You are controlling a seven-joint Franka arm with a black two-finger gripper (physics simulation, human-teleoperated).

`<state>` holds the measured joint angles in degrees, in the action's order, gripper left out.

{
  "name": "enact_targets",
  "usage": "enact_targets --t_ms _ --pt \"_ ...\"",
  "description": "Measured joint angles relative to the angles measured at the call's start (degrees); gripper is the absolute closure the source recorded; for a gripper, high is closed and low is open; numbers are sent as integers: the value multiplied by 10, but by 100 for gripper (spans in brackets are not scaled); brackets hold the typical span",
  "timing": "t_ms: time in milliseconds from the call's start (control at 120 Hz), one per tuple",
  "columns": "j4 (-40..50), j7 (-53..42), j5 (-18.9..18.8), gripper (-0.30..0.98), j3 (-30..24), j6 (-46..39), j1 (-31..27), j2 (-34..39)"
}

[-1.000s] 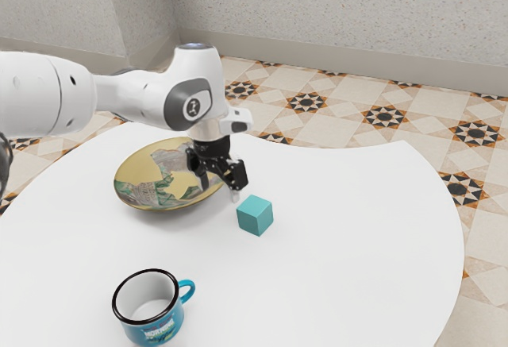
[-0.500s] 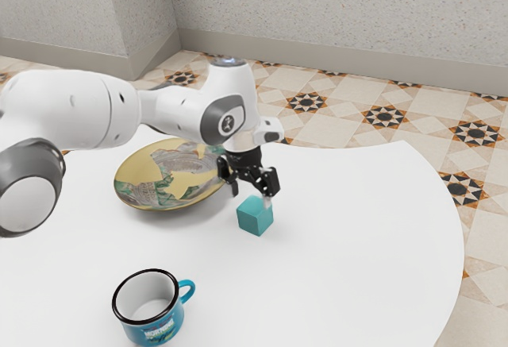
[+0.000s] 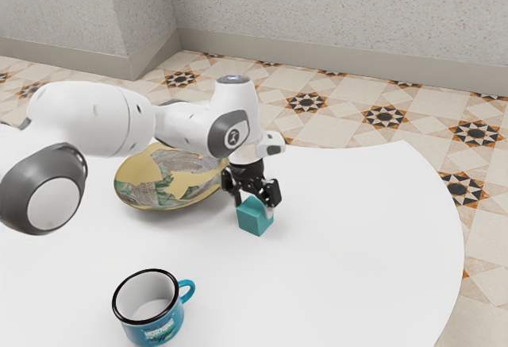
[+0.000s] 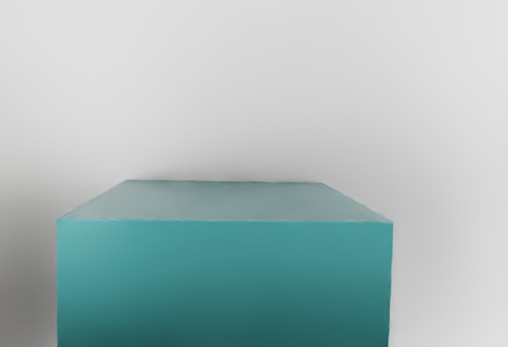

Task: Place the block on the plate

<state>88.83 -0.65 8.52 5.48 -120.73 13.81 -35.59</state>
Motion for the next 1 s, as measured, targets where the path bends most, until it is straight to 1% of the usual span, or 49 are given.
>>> enact_targets --t_ms 167,317,450,758,1000 --pt "0 -2 0 0 -2 -10 -3 -9" --pt "1 -4 -1 9 -2 -14 -3 -13" --pt "0 -5 -17 16 -2 -16 -3 -15" --pt "-1 -5 -31 26 -4 -17 -2 -18" --pt "-1 -4 -33 28 -4 -18 0 -14"
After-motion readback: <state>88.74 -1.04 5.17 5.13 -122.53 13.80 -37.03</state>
